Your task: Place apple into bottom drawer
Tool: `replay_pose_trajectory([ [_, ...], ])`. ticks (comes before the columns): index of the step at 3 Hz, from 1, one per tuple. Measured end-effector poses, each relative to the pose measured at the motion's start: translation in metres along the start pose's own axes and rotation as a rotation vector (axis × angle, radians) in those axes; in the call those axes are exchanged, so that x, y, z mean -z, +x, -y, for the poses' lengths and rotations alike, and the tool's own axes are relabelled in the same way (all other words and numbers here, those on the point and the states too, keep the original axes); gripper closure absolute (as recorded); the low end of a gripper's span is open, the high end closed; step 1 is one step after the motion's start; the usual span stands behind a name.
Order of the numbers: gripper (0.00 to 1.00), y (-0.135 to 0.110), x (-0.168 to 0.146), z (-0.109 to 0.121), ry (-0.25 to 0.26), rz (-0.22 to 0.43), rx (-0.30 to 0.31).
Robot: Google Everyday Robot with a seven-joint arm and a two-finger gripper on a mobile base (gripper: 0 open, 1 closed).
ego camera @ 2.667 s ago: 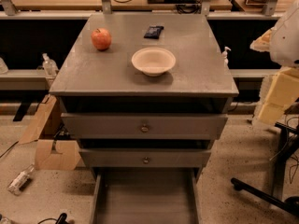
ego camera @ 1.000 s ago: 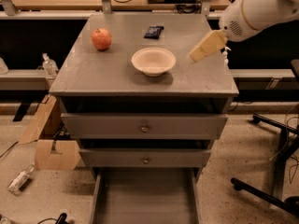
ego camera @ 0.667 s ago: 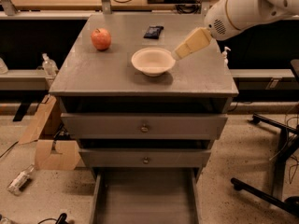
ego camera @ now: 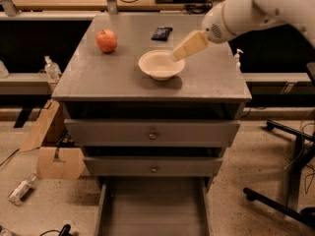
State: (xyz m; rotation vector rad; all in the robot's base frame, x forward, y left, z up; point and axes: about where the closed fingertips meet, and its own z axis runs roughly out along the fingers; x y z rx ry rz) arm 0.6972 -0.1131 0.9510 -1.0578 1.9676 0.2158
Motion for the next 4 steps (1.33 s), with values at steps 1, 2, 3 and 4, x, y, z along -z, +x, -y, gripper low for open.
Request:
replay_pose_trajectory([
  [1, 0.00, -0.026, -0.070, 0.011, -0.011, 0.103, -0.020],
  [2, 0.00, -0.050, -0.118, 0.012, -0.018, 0.171, -0.060],
  [3, 0.00, -0.073, -0.157, -0.006, -0.057, 0.204, -0.078],
  [4, 0.00, -0.085, -0.189, -0.028, -0.114, 0.208, -0.083],
])
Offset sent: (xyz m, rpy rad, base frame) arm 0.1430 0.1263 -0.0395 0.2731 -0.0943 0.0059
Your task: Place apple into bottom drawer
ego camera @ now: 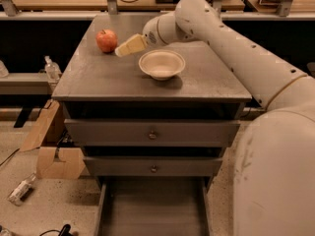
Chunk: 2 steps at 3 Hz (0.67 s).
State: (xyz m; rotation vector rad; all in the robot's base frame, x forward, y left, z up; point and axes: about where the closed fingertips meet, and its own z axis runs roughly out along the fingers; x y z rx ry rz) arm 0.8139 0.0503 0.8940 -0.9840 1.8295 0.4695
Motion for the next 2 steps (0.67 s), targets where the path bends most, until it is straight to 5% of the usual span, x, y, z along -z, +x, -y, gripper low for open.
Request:
replay_pose_trajectory([
  [2, 0.00, -0.021, -0.057, -0.012, -0.058, 0.010, 0.039],
])
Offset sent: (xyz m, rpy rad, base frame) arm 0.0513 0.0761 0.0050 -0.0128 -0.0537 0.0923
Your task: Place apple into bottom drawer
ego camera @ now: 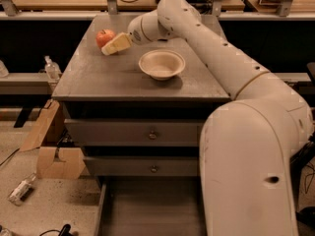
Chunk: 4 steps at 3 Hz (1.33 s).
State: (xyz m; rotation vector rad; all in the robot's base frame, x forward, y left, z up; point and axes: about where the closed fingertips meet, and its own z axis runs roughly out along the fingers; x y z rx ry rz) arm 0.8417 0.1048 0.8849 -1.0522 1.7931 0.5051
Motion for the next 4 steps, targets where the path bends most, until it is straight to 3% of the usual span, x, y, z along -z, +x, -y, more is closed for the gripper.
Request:
replay_pose_trajectory([
  [1, 0.00, -0.017, -0.018, 0.006, 0.016, 0.013, 0.033],
  [2, 0.00, -0.020, -0.036, 0.011, 0.052, -0.008, 0.041],
  [4, 0.00, -0.008, -0.069, 0.016, 0.095, -0.043, -0.014],
])
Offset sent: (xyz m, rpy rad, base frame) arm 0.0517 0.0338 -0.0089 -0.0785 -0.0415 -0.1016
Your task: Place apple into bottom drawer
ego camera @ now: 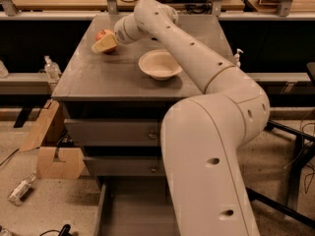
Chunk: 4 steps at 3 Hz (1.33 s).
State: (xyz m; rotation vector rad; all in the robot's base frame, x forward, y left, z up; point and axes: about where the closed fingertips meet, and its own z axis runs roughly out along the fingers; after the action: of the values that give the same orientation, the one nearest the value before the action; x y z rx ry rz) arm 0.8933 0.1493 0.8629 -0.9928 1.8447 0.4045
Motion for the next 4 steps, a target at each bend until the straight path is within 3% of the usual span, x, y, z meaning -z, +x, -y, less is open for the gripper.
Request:
replay_pose_trajectory([
  [1, 0.15, -0.001, -0.011, -0.006, -0.010, -0.005, -0.011],
  [3, 0.76, -0.002, -0.020, -0.016, -0.033, -0.006, -0.009],
  [4, 0.99, -0.001, -0.023, -0.018, -0.037, -0.008, -0.009],
])
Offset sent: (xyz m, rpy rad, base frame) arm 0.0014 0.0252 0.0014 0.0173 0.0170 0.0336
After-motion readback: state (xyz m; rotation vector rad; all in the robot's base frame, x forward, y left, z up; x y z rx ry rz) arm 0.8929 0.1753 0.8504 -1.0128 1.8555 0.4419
